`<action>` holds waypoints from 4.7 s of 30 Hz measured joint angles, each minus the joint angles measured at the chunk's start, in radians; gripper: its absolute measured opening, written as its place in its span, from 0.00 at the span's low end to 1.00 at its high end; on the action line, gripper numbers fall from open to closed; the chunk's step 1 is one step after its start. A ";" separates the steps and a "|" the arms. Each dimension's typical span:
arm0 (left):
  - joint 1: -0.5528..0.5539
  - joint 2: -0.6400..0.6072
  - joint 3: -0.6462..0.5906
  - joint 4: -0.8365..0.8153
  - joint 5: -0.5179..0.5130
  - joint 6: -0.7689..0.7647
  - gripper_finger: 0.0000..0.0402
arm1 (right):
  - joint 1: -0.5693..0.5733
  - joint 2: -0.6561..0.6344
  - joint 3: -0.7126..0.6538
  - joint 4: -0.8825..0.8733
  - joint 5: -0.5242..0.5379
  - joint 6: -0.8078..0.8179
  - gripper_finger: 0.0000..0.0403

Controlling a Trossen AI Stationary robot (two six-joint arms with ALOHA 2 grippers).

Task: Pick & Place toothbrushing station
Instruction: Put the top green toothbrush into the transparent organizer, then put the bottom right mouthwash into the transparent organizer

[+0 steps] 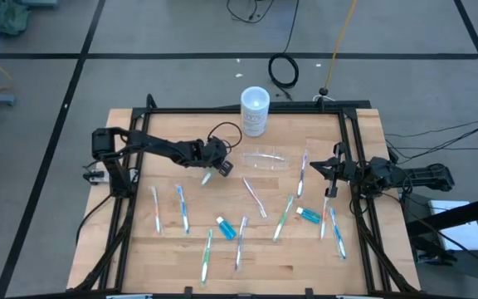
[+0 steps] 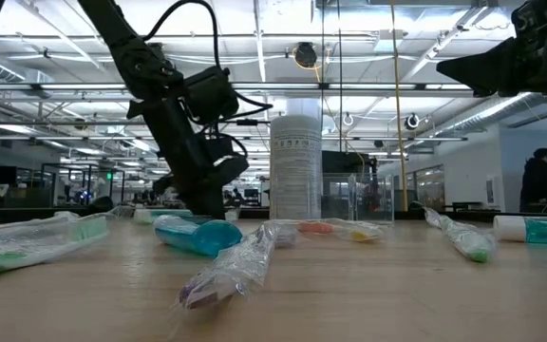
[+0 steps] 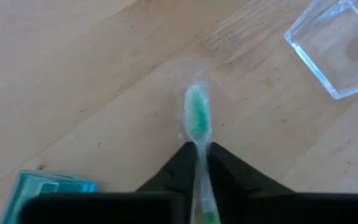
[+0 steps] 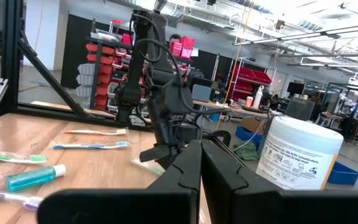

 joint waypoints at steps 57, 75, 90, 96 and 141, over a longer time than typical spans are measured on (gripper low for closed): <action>-0.047 0.219 0.205 1.158 -0.017 0.672 0.04 | 0.000 0.000 0.000 0.030 0.000 -0.071 0.01; -0.043 0.216 0.207 0.890 -0.126 0.646 0.13 | 0.000 0.000 0.000 0.030 0.000 -0.061 0.01; -0.069 0.136 0.206 0.726 -0.305 0.674 0.37 | 0.000 0.000 0.000 0.028 0.000 -0.041 0.01; -0.100 -0.064 0.206 0.257 -0.367 0.541 0.42 | 0.000 0.000 0.000 0.017 0.000 -0.041 0.01; -0.405 -0.559 -0.093 -0.185 -0.149 0.228 0.42 | 0.001 0.003 0.000 0.287 -0.196 0.048 0.01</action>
